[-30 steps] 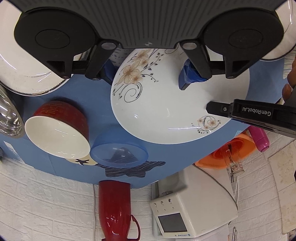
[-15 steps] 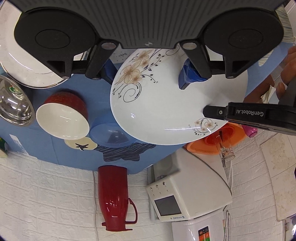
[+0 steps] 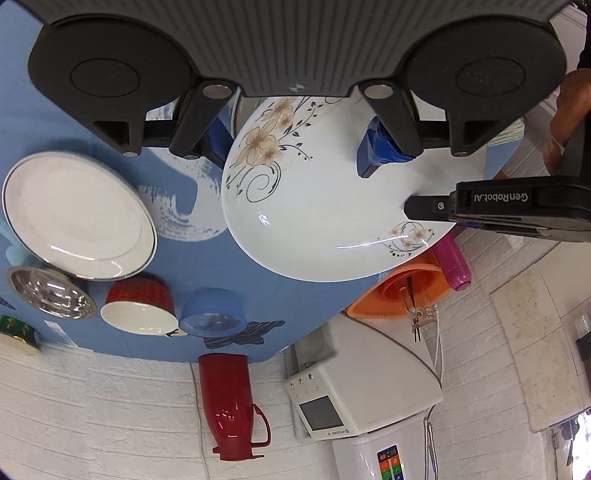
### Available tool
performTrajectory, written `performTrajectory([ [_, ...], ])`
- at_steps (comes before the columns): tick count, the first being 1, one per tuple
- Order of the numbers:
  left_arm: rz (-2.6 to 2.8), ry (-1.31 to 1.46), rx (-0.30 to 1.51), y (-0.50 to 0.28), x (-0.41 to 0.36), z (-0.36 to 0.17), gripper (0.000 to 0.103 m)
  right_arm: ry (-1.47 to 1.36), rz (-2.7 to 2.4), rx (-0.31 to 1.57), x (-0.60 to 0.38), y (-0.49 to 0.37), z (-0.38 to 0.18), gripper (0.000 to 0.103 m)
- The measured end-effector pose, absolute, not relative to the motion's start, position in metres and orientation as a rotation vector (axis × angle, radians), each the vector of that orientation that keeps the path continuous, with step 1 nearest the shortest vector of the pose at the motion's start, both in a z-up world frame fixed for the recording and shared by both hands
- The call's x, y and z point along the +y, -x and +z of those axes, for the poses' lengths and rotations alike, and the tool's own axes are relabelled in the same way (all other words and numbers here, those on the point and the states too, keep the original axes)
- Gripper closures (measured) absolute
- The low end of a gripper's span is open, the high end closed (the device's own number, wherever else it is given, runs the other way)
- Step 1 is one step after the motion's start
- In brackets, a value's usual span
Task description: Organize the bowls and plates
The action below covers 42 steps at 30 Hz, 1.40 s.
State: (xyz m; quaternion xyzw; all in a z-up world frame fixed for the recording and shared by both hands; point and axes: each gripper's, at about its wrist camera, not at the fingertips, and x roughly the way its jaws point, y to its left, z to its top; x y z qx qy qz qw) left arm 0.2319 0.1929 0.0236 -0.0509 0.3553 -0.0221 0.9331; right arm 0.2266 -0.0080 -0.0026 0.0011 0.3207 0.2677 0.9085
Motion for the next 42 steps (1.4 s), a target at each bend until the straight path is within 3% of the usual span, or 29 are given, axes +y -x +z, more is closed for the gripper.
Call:
performTrajectory([
  [16, -0.071, 0.172, 0.682, -0.208, 0.203, -0.016, 0.084, -0.047, 0.525, 0.595, -0.004, -0.202, -0.030, 0.044],
  [17, -0.077, 0.176, 0.683, -0.208, 0.204, -0.016, 0.080, -0.059, 0.524, 0.596, -0.006, -0.201, -0.030, 0.045],
  [18, -0.077, 0.179, 0.675, -0.206, 0.206, -0.015, 0.058, -0.070, 0.519, 0.595, -0.008, -0.200, -0.029, 0.045],
  [19, -0.076, 0.186, 0.663, -0.204, 0.208, -0.014, 0.046, -0.077, 0.510, 0.590, -0.008, -0.199, -0.027, 0.044],
  [20, -0.074, 0.196, 0.643, -0.202, 0.211, -0.011, 0.043, -0.069, 0.499, 0.585, -0.008, -0.197, -0.025, 0.044],
  [28, -0.055, 0.186, 0.615, -0.202, 0.212, 0.001, 0.043, 0.035, 0.487, 0.611, -0.005, -0.199, -0.023, 0.042],
  [42, -0.147, 0.163, 0.648, -0.213, 0.181, 0.018, 0.043, -0.227, 0.420, 0.635, -0.088, -0.192, -0.016, 0.043],
])
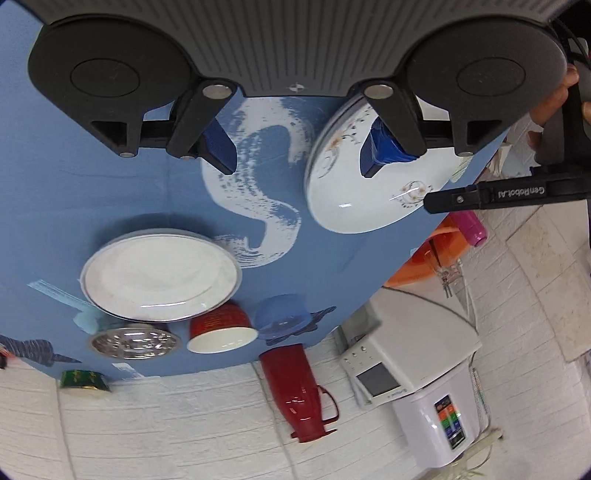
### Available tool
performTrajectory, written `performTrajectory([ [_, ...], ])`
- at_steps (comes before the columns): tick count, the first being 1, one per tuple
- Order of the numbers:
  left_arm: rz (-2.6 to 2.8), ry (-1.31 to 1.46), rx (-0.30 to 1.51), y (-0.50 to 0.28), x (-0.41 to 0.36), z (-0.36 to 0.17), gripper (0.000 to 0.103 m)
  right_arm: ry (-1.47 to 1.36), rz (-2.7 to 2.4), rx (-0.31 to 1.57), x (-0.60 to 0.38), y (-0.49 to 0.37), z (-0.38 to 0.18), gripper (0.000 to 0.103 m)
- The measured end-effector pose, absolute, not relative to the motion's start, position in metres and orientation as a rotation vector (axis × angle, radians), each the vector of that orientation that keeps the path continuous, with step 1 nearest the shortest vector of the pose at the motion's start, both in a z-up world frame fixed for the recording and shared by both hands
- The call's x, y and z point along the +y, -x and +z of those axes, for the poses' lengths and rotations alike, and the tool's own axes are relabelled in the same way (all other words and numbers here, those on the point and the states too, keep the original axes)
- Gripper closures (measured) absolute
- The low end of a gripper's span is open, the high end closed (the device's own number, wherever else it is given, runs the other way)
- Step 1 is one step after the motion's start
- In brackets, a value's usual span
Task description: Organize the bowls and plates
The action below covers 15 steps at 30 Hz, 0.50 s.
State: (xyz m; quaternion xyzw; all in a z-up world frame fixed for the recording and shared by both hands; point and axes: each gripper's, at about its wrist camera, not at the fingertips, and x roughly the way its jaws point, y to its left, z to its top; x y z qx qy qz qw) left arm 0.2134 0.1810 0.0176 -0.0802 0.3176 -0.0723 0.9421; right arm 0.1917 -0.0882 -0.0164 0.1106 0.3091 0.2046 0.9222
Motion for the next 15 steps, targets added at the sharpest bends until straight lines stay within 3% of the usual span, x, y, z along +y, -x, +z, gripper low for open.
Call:
performTrajectory([
  [6, -0.214, 0.145, 0.722, -0.256, 0.149, 0.031, 0.041, -0.202, 0.254, 0.607, -0.136, -0.223, -0.004, 0.042],
  [15, -0.380, 0.127, 0.920, -0.384, 0.078, 0.027, 0.039, -0.086, 0.152, 0.737, -0.182, -0.331, -0.013, 0.041],
])
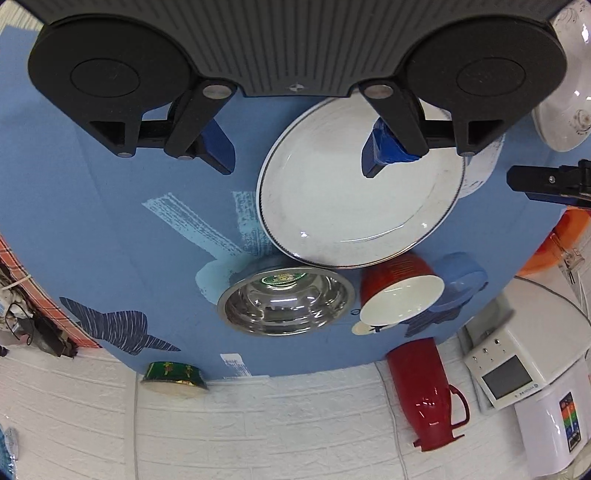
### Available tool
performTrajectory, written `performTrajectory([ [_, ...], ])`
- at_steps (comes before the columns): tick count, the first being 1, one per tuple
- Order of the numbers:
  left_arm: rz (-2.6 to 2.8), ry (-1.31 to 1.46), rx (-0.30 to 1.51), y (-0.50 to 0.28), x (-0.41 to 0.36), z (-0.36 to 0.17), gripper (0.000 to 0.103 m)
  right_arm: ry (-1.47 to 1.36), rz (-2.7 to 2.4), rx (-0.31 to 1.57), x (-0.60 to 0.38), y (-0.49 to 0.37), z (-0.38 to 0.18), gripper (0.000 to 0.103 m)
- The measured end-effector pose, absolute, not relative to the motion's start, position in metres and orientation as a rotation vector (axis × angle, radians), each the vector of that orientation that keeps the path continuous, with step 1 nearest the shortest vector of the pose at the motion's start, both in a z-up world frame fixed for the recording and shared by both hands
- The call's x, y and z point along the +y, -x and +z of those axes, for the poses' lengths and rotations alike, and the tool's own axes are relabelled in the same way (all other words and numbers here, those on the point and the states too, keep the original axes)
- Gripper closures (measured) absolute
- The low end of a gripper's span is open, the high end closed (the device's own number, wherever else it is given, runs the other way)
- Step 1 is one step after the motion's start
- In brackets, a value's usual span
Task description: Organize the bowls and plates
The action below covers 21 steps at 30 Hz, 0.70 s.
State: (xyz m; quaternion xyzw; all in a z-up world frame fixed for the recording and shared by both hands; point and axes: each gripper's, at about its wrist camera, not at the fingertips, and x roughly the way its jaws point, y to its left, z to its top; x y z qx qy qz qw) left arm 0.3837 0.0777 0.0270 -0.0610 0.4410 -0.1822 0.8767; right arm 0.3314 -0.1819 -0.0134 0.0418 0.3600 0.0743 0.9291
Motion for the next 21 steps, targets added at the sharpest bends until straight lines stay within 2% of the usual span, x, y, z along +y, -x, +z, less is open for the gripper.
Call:
performTrajectory([
  [7, -0.397, 0.134, 1.065, -0.449, 0.041, -0.010, 0.039, 0.002, 0.189, 0.819, -0.177, -0.373, -0.031, 0.041],
  [13, -0.421, 0.109, 1.038, -0.456, 0.030, -0.013, 0.039, 0.012, 0.231, 0.799, -0.174, -0.377, -0.034, 0.039],
  [14, -0.419, 0.103, 1.033, -0.455, 0.029, -0.013, 0.040, 0.023, 0.266, 0.788, -0.172, -0.376, -0.034, 0.042],
  [16, -0.406, 0.074, 1.023, -0.453, 0.027, -0.012, 0.056, 0.050, 0.293, 0.759, -0.168, -0.371, -0.036, 0.043],
  [18, -0.383, 0.009, 1.005, -0.449, 0.022, -0.012, 0.085, 0.041, 0.298, 0.741, -0.168, -0.366, -0.037, 0.045],
  [21, -0.368, 0.016, 1.007, -0.446, 0.022, -0.011, 0.086, 0.026, 0.279, 0.739, -0.166, -0.362, -0.037, 0.046],
])
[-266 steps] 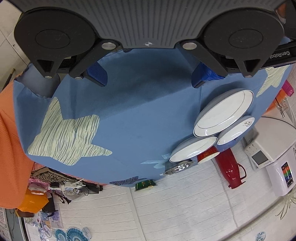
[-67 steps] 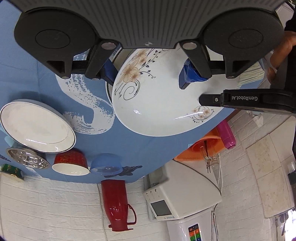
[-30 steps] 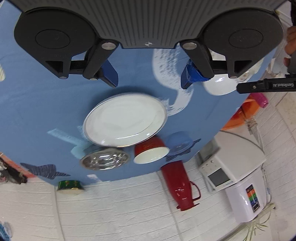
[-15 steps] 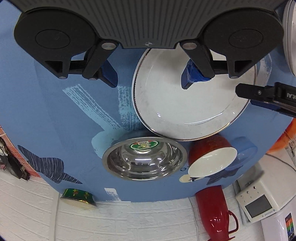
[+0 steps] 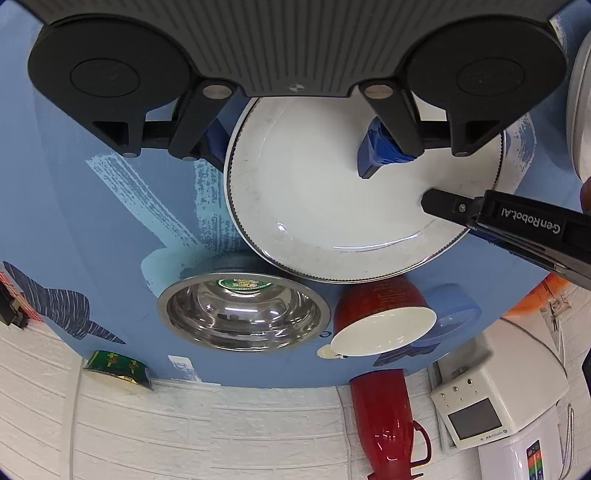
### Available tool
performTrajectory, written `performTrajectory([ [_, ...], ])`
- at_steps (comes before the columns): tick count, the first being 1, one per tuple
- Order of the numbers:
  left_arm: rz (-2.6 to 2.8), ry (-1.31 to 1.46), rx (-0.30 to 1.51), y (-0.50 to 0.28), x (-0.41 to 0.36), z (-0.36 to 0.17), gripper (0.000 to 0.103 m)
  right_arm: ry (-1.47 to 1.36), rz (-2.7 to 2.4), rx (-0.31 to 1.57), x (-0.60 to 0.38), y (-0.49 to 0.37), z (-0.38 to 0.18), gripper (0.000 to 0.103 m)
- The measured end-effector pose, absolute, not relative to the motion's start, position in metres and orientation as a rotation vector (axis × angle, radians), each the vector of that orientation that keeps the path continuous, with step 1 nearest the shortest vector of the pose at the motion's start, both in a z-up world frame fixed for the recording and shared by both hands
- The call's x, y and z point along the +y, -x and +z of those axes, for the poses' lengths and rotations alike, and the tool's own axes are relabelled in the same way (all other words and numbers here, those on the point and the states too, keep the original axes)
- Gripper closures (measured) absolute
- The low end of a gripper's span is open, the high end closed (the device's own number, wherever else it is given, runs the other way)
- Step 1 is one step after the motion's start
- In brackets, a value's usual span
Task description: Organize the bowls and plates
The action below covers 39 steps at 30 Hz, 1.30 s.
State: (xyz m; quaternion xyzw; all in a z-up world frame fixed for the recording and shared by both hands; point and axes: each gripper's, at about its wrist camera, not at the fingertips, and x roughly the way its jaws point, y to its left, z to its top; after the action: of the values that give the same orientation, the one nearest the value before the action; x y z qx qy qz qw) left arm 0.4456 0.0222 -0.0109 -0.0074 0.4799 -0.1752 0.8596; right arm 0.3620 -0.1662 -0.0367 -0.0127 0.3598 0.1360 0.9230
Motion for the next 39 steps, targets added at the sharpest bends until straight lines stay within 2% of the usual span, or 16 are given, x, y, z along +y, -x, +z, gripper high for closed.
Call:
performTrajectory([
  [14, -0.373, 0.044, 1.021, -0.406, 0.032, 0.009, 0.086, -0.103, 0.267, 0.710, -0.164, -0.320, -0.013, 0.043],
  [24, -0.376, 0.048, 1.029, -0.396, 0.031, -0.008, 0.087, -0.119, 0.248, 0.741, -0.167, -0.308, -0.039, 0.043],
  [32, -0.442, -0.027, 0.992, -0.382, 0.031, -0.013, 0.084, -0.022, 0.209, 0.709, -0.158, -0.283, -0.046, 0.038],
  [33, -0.442, -0.030, 0.986, -0.381, 0.029, -0.015, 0.078, 0.000, 0.209, 0.702, -0.153, -0.283, -0.047, 0.038],
  [35, -0.439, -0.057, 0.978, -0.380, 0.024, -0.016, 0.075, 0.000, 0.218, 0.691, -0.148, -0.286, -0.048, 0.036],
  [39, -0.430, -0.043, 0.974, -0.379, 0.027, -0.016, 0.083, 0.001, 0.214, 0.665, -0.149, -0.283, -0.049, 0.040],
])
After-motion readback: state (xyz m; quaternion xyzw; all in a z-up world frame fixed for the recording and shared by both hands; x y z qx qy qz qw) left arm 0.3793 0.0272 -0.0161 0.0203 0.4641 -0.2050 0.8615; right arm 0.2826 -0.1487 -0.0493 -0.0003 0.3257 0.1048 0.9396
